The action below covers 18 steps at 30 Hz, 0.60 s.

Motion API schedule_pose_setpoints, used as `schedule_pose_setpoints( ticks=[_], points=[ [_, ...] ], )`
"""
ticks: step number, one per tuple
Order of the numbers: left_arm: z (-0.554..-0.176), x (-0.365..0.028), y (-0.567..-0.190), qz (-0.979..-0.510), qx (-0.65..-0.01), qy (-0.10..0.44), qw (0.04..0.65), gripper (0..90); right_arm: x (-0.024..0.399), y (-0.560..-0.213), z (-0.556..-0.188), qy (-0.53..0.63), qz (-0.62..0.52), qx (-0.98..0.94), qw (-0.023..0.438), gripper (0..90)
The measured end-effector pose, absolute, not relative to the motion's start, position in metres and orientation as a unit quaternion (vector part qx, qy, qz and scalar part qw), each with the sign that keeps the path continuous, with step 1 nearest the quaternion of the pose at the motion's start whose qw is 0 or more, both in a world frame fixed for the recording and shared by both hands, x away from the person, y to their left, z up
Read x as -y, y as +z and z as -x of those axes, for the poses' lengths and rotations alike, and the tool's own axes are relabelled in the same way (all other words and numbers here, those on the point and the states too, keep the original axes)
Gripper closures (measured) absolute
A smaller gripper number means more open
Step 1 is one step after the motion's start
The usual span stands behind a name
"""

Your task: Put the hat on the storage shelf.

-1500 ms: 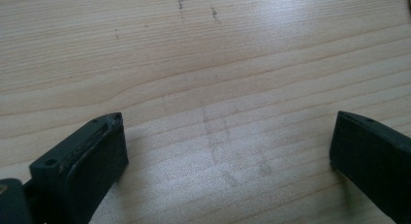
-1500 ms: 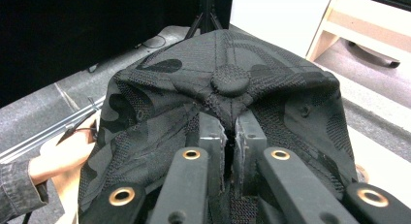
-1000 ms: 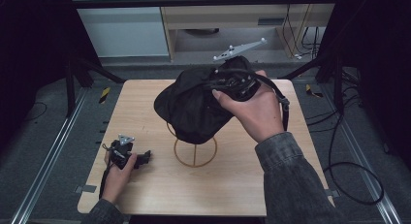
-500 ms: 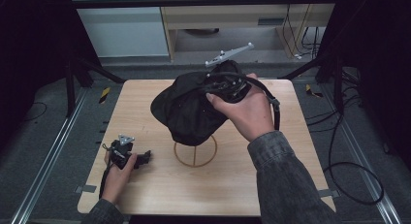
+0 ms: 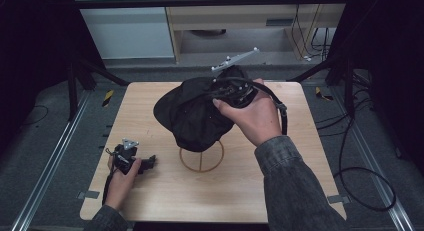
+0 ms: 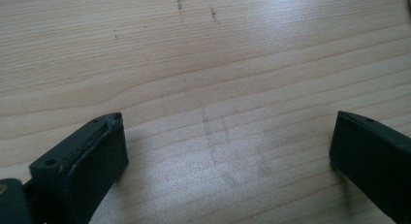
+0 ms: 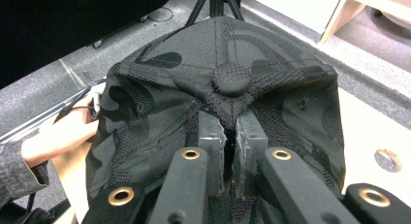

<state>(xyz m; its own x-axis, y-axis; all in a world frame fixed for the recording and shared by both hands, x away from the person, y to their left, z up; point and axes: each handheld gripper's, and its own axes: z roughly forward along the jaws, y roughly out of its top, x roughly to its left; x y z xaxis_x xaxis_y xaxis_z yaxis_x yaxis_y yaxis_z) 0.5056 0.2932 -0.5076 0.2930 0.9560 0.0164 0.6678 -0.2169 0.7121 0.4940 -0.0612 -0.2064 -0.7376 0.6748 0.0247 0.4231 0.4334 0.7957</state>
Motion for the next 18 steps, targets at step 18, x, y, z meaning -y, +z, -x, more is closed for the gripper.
schedule_pose_setpoints(
  ticks=[18],
  points=[
    [-0.506, -0.293, -0.508, -0.745, -0.545, 0.235, 0.305, 0.0, 0.072, -0.226, -0.504, 0.401, -0.345, -0.838, 0.132, 83.6]
  ],
)
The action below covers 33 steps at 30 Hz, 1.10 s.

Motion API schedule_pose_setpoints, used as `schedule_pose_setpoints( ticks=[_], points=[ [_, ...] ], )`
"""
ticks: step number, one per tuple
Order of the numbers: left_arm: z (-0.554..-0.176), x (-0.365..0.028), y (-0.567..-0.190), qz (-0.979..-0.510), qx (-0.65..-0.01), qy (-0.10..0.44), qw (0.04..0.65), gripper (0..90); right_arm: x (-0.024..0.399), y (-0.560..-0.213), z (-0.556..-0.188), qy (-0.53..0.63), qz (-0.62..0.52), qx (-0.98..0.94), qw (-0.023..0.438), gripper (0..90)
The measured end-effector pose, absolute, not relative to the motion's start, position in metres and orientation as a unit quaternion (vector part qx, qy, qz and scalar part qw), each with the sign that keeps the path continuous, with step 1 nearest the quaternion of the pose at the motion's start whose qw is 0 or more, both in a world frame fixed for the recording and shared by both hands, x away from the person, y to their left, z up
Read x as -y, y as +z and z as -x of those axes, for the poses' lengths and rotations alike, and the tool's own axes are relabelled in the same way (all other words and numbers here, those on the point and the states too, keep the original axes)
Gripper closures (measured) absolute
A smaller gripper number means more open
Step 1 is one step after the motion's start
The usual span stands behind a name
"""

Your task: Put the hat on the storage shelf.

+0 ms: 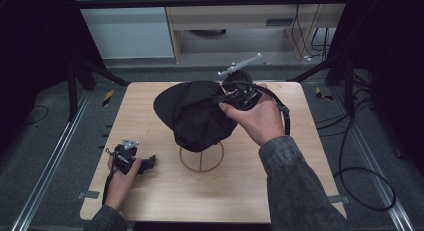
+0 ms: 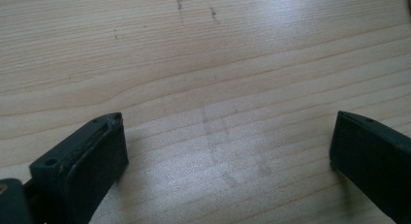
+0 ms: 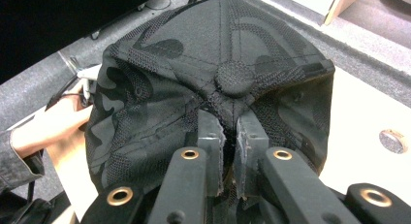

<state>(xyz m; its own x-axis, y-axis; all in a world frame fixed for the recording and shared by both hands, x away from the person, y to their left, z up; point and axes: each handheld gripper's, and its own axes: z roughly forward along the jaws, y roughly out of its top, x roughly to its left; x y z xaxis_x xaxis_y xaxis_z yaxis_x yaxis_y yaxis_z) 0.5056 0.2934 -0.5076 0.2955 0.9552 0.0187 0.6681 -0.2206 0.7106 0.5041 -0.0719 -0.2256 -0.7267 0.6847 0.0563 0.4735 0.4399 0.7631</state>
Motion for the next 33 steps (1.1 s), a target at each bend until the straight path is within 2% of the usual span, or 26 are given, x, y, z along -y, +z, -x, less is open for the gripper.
schedule_pose_setpoints(
  ticks=[19, 33],
  points=[
    [-0.506, -0.293, -0.508, -0.745, -0.545, 0.235, 0.305, 0.0, 0.069, -0.241, -0.503, 0.391, -0.347, -0.844, 0.122, 83.5],
    [-0.506, -0.293, -0.508, -0.744, -0.545, 0.236, 0.305, 0.0, 0.053, -0.254, -0.504, 0.368, -0.337, -0.855, 0.141, 82.6]
  ],
)
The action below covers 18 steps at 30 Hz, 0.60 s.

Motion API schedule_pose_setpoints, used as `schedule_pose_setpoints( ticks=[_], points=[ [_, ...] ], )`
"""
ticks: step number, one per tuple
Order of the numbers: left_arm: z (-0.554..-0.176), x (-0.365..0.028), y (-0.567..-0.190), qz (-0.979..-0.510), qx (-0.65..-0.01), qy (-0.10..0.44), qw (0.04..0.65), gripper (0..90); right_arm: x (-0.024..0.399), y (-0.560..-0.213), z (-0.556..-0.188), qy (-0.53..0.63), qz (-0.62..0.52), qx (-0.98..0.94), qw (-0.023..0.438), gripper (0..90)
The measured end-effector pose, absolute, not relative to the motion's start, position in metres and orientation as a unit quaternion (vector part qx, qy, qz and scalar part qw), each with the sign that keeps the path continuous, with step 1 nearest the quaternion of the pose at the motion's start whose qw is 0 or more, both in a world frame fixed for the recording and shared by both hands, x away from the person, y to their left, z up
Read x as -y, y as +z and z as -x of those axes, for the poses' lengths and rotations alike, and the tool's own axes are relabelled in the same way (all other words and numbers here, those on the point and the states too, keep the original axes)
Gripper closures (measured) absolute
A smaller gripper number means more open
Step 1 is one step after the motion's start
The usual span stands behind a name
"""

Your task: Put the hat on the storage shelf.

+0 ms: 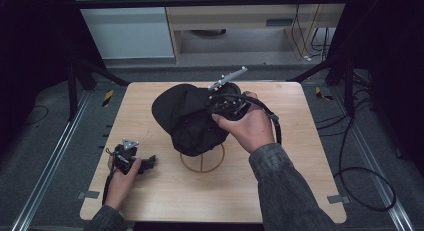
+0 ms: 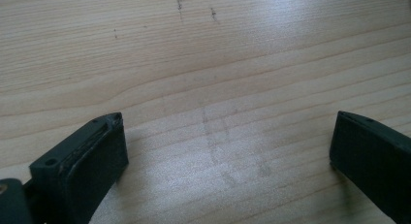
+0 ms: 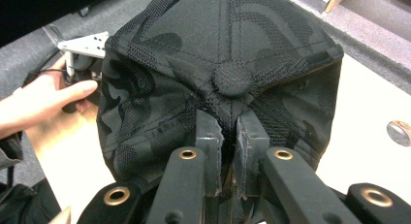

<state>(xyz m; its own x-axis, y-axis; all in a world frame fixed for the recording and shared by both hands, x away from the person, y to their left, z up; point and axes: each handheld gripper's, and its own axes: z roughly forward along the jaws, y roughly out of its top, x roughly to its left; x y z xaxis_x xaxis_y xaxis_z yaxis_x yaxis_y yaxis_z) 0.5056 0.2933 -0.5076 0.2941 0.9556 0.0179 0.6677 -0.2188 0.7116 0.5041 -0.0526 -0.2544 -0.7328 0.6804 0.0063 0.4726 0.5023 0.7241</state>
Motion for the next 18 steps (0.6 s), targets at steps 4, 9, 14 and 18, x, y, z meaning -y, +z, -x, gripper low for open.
schedule_pose_setpoints(
  ticks=[4, 9, 14, 18],
  points=[
    [-0.5056, -0.2933, -0.5077, -0.744, -0.545, 0.236, 0.305, 0.0, 0.0495, -0.2564, -0.5055, 0.365, -0.335, -0.856, 0.144, 82.3],
    [-0.5056, -0.2933, -0.5076, -0.744, -0.545, 0.236, 0.305, 0.0, 0.0483, -0.2572, -0.5067, 0.364, -0.338, -0.856, 0.144, 81.9],
    [-0.5056, -0.2933, -0.5077, -0.744, -0.545, 0.236, 0.305, 0.0, 0.0474, -0.2576, -0.5075, 0.365, -0.34, -0.854, 0.146, 81.1],
    [-0.5056, -0.2933, -0.5077, -0.744, -0.545, 0.236, 0.305, 0.0, 0.0472, -0.2572, -0.5083, 0.367, -0.342, -0.853, 0.146, 79.9]
  ],
)
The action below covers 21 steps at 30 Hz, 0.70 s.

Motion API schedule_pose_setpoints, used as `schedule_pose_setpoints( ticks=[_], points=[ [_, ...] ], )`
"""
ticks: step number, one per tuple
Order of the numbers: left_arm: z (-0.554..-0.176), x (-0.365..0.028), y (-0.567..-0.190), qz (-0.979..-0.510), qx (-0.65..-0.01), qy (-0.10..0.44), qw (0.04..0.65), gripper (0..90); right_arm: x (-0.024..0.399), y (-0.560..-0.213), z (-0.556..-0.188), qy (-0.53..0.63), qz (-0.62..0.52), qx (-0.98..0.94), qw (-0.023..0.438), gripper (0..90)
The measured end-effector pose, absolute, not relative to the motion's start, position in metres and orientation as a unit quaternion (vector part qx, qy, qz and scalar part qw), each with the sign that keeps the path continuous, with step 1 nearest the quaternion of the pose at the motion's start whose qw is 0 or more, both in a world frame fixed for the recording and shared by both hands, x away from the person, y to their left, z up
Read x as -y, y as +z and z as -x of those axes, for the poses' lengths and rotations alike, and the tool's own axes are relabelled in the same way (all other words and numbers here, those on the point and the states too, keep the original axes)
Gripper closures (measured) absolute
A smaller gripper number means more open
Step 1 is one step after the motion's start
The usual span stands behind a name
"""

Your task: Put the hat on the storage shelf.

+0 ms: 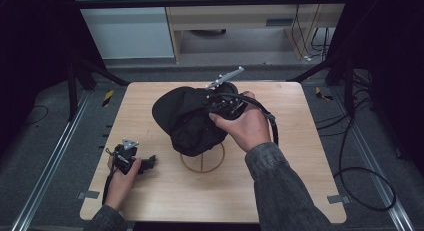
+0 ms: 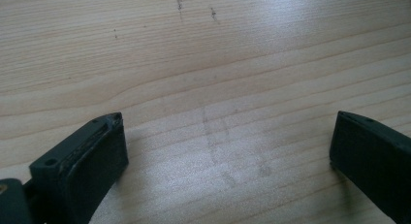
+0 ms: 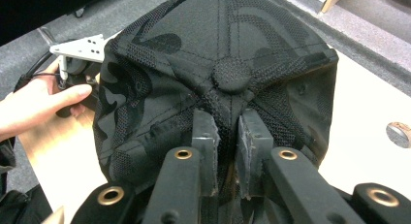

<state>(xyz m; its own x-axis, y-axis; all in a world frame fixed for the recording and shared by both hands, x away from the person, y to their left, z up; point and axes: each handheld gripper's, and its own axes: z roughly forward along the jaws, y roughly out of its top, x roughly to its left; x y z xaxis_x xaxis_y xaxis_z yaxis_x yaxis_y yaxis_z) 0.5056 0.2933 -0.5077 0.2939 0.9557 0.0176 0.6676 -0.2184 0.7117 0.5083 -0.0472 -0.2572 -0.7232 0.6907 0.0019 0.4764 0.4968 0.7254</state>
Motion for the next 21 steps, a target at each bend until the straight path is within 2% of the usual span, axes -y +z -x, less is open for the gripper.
schedule_pose_setpoints(
  ticks=[18, 21],
  points=[
    [-0.5056, -0.2933, -0.5076, -0.744, -0.545, 0.236, 0.305, 0.0, 0.0495, -0.256, -0.5057, 0.372, -0.338, -0.853, 0.143, 73.5],
    [-0.5056, -0.2933, -0.5077, -0.744, -0.545, 0.236, 0.306, 0.0, 0.0496, -0.2559, -0.5047, 0.371, -0.336, -0.854, 0.142, 74.7]
  ],
)
